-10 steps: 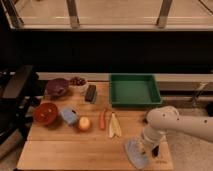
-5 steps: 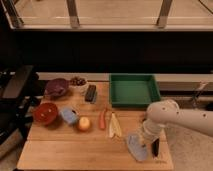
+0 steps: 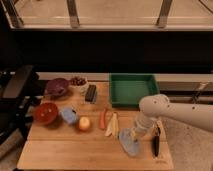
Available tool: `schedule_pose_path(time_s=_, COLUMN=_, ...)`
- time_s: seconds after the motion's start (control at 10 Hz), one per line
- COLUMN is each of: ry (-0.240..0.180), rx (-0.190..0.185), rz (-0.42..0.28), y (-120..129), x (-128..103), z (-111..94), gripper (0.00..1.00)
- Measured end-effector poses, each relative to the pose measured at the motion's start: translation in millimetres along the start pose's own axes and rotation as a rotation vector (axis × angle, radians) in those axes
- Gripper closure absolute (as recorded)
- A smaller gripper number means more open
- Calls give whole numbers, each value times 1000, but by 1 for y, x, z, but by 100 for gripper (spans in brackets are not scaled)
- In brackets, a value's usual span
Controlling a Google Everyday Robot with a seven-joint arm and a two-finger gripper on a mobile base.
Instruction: Wipe table surface with towel
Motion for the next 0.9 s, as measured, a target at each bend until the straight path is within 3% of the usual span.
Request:
schedule_pose_path(time_s=0.3, ry=20, rx=-20, rz=-33, y=16, x=44, z=6, gripper=100)
schedule_pose_path(time_s=0.5, ry=25, rx=11, rz=2, y=6, x=67, z=6, gripper=100)
schedule_pose_path(time_s=0.7, ry=20, rx=58, rz=38, y=-15, x=71, z=3, gripper=100)
schedule_pose_path(time_s=0.9, ry=18, rx=100, rz=63, y=-35, x=51, z=-4, gripper=100)
